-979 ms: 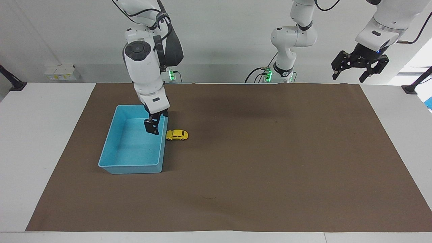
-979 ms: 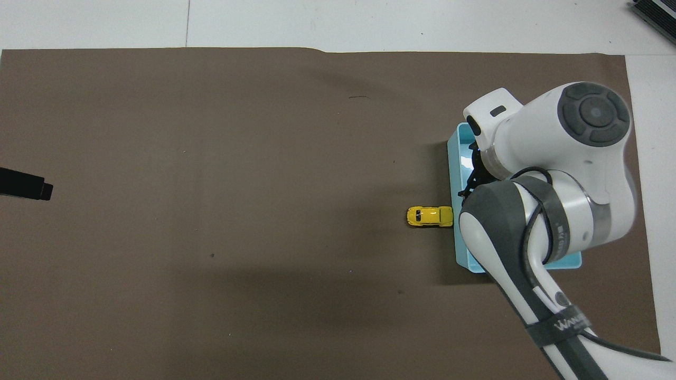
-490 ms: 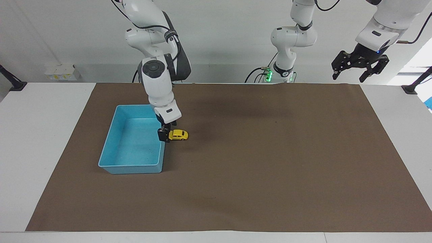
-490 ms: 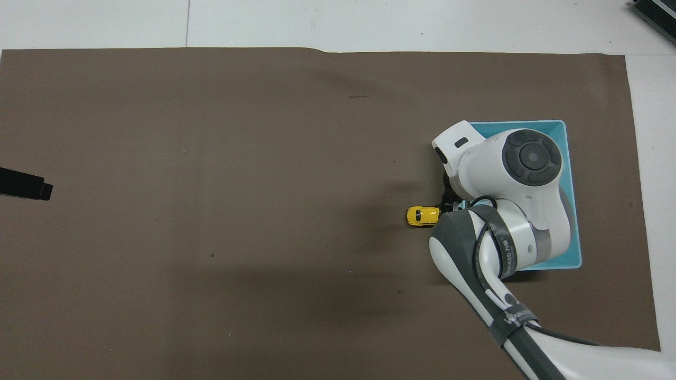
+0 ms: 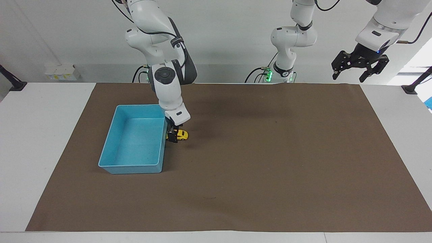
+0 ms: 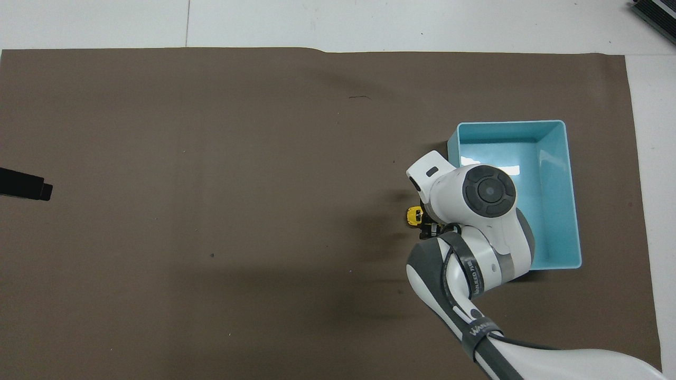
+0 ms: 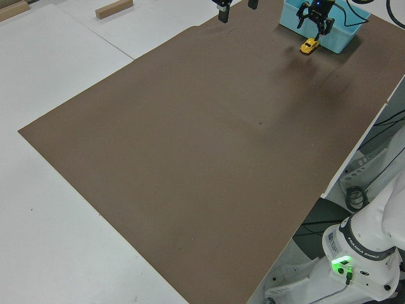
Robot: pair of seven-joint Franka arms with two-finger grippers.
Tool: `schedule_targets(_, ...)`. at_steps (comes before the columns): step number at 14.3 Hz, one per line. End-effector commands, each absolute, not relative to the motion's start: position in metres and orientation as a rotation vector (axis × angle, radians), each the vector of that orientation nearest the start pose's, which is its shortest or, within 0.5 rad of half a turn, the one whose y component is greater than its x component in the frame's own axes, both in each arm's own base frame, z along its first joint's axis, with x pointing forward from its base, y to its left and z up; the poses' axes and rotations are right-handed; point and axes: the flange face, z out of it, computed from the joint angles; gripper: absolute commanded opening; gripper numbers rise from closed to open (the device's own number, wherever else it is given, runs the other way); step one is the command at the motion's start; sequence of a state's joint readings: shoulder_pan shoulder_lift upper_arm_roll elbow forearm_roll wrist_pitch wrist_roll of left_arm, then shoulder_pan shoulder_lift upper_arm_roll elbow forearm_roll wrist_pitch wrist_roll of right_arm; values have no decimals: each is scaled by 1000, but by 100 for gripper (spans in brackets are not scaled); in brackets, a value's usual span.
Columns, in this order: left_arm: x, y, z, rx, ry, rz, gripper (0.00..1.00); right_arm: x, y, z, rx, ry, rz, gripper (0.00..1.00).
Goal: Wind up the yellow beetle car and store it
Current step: 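Grasp the yellow car beside the box with the right gripper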
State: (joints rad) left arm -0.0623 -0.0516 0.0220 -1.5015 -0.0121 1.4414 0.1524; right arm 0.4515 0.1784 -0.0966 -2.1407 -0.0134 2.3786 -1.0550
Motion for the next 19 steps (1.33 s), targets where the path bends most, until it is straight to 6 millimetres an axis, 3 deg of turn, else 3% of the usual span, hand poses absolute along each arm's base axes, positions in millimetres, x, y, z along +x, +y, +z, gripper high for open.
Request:
schedule_targets(1,519,-21,674,-3132,289,26,100,516,196,313,-2420,-2064,-97,98)
schedule_targets(2,519,-21,674,-3132,289,26,100,515,195,312,-2419,-2065,-92,87)
schedule_targets(6,519,-21,674,-3132,289,26,100,513,192,308,-2417,-2073,-67,69)
schedule_targets(7,519,-21,675,-3132,289,24,100,513,192,309,-2417,-2076,-69,59)
schedule_targets(9,519,-21,674,-3131,292,26,100,515,192,310,-2423,-2073,-73,15)
schedule_targets(10,519,-21,674,-3131,292,26,100,516,195,313,-2434,-2061,-80,5)
schedule_targets(12,519,-21,675,-3131,292,24,100,527,206,334,-2496,-1989,-102,0)
schedule_targets(16,519,-21,674,-3131,292,26,100,571,228,410,-2551,-1914,-154,0)
schedule_targets(19,519,-21,674,-3132,289,26,100,584,224,446,-2578,-1879,-181,0)
